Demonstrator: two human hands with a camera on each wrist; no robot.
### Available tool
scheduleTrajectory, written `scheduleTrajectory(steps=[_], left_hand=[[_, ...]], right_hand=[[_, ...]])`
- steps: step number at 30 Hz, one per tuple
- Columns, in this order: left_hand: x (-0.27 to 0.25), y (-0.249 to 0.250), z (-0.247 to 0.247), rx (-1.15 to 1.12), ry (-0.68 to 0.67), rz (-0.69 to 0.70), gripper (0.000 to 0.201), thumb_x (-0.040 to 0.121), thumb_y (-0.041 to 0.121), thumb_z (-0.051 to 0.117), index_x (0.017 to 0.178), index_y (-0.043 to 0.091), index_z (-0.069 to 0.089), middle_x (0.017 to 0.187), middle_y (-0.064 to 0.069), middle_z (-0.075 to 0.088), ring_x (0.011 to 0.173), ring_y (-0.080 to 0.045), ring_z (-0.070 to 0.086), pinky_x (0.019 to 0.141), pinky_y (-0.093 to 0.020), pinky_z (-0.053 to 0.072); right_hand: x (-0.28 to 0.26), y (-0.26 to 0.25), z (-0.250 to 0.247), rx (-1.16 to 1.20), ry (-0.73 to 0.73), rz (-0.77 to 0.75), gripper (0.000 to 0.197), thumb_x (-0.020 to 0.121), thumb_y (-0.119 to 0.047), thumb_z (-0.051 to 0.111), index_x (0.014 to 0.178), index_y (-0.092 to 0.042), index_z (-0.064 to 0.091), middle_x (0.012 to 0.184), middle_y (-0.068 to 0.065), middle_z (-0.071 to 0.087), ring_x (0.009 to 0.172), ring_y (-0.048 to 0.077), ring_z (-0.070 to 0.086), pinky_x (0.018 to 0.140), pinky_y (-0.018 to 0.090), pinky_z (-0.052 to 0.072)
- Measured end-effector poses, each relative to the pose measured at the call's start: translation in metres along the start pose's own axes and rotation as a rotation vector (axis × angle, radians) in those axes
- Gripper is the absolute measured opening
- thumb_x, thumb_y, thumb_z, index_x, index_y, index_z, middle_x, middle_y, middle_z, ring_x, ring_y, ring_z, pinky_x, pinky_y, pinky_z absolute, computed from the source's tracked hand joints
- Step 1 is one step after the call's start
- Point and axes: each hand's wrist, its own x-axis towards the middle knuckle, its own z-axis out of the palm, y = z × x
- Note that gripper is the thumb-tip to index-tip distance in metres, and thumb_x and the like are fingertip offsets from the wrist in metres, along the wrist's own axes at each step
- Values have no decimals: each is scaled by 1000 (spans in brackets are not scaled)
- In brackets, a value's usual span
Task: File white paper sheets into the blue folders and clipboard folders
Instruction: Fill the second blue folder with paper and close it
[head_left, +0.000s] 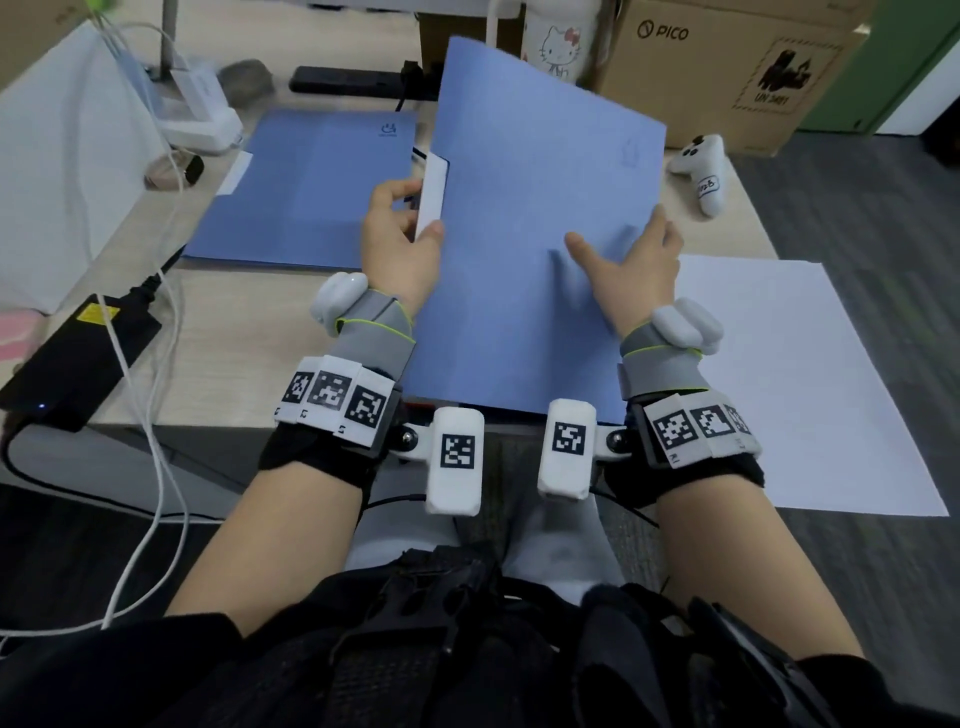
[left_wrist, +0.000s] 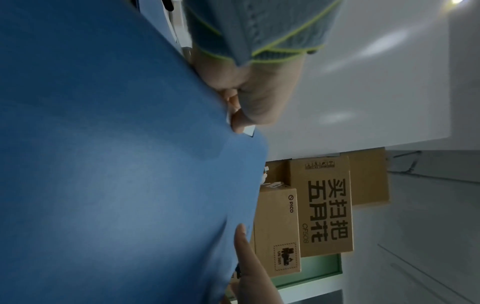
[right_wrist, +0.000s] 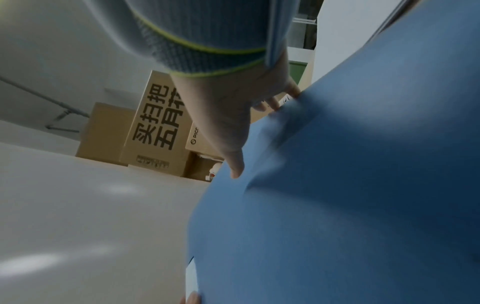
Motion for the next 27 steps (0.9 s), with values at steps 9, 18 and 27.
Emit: scheduleTrajectory(steps=[9,18,27], left_hand=[[1,0,5,-62,21,88,46,88,-6,46,132,5,49,102,-34,65,67,2,67,62,-6,36],[11,-13,-3,-7,-38,24,49,81,1,52,128,12,55,66,8,66,57,5,45,80,-21,48],[22,-7,-17,86,-107,-48,48,79,1,56,123,18,60,99,-13,69,68,-8,59,87,-41,56]], right_hand=[[10,10,-17,475,349,63,42,81,-22,68,120,-10,57,106,3,67,88,11,62,66,5,41],[8,17,-12,604,454,34,30,80,-9,63,110,-11,65,65,-12,54,47,-9,49,56,4,39],[10,15,-5,683,423,78,34,80,-4,58,112,-14,68,62,-10,56,50,-1,48,61,14,44]])
